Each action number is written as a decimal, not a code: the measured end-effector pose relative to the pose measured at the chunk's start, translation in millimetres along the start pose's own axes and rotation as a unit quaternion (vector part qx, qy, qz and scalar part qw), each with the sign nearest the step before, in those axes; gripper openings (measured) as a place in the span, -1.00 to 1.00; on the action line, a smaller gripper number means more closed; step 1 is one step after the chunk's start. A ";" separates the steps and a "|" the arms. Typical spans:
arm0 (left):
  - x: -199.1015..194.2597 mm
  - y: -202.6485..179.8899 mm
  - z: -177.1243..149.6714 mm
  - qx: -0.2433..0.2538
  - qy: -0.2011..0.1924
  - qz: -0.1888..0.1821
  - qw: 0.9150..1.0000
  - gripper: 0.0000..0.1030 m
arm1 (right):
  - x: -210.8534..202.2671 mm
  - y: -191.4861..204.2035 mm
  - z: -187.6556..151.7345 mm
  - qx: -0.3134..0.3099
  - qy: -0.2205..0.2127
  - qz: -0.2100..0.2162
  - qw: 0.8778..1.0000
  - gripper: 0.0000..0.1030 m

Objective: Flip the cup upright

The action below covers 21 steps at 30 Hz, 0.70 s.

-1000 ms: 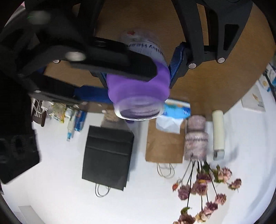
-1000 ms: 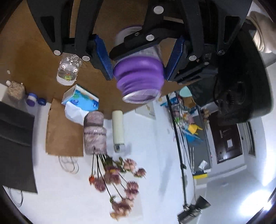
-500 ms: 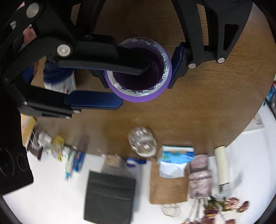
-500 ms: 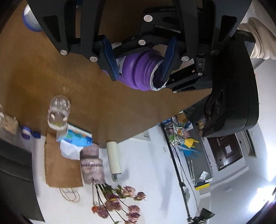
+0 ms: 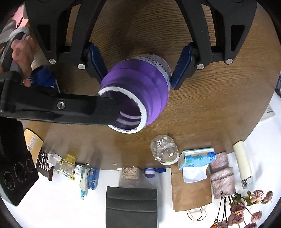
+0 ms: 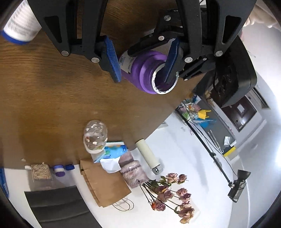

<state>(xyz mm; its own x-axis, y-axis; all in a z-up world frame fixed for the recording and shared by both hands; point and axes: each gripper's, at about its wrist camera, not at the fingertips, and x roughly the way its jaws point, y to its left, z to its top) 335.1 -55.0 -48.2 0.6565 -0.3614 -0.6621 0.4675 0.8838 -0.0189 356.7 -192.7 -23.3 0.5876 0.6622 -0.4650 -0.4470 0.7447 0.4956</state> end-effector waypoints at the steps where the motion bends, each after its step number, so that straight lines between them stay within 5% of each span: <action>1: 0.4 -0.9 0.4 0.000 0.001 0.000 1.000 0.32 | -0.4 1.7 0.1 -0.004 0.000 -0.003 1.000 0.06; 9: -0.6 4.1 0.0 -0.015 0.012 0.011 1.000 0.33 | -10.5 10.0 2.1 -0.034 -0.006 -0.031 0.999 0.07; 12: -10.5 6.8 -3.8 -0.021 0.003 0.016 1.000 0.43 | -23.5 16.2 1.8 -0.050 -0.016 -0.052 0.997 0.28; 17: -35.1 11.0 -8.9 -0.029 -0.013 0.031 0.999 0.50 | -50.8 26.6 2.9 -0.067 -0.035 -0.069 0.995 0.31; 21: -61.9 15.4 -15.3 -0.039 -0.031 0.057 0.997 0.63 | -75.3 36.6 -4.1 -0.099 -0.041 -0.145 0.984 0.49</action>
<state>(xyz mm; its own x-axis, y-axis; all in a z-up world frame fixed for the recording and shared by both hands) 292.7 -14.5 -18.9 0.7390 -0.2734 -0.6158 0.3421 0.9396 -0.0066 293.3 -215.0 26.9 0.7585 0.4173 -0.5006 -0.3712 0.9079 0.1946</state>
